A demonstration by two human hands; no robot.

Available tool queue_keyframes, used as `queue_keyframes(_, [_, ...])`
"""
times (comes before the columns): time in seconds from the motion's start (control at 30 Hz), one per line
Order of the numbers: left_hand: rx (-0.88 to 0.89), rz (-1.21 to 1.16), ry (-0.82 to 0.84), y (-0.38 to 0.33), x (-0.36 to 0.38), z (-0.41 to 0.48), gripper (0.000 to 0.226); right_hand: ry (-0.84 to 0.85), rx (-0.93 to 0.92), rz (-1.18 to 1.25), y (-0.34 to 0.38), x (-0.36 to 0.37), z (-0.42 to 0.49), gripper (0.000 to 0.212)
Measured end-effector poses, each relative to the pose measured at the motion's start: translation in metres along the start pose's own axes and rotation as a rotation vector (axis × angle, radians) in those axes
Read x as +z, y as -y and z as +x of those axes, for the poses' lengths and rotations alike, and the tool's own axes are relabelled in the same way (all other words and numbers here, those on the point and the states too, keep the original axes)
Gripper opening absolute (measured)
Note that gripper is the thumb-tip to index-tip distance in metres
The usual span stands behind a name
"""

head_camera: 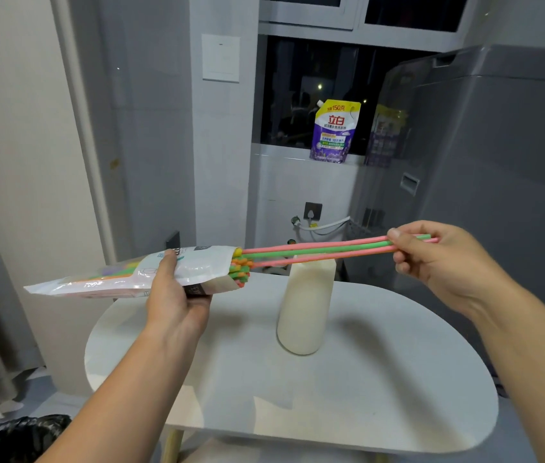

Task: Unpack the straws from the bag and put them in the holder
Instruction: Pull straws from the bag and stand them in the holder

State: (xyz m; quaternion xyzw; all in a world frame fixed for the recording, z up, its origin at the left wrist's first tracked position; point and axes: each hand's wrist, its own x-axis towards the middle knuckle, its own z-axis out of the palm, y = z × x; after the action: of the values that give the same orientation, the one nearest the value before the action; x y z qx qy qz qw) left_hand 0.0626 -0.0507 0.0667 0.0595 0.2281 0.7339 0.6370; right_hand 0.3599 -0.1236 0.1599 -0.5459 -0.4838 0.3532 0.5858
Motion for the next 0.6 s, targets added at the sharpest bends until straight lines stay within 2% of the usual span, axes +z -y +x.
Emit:
queue_keyframes(0.33, [0.001, 0.006, -0.014, 0.002, 0.000, -0.003, 0.023, -0.084, -0.052, -0.042, 0.022, -0.028, 0.003, 0.010])
queue_keyframes(0.6, [-0.019, 0.043, -0.002, 0.009, 0.002, -0.007, 0.010, -0.177, -0.069, -0.110, 0.028, -0.038, 0.005, 0.010])
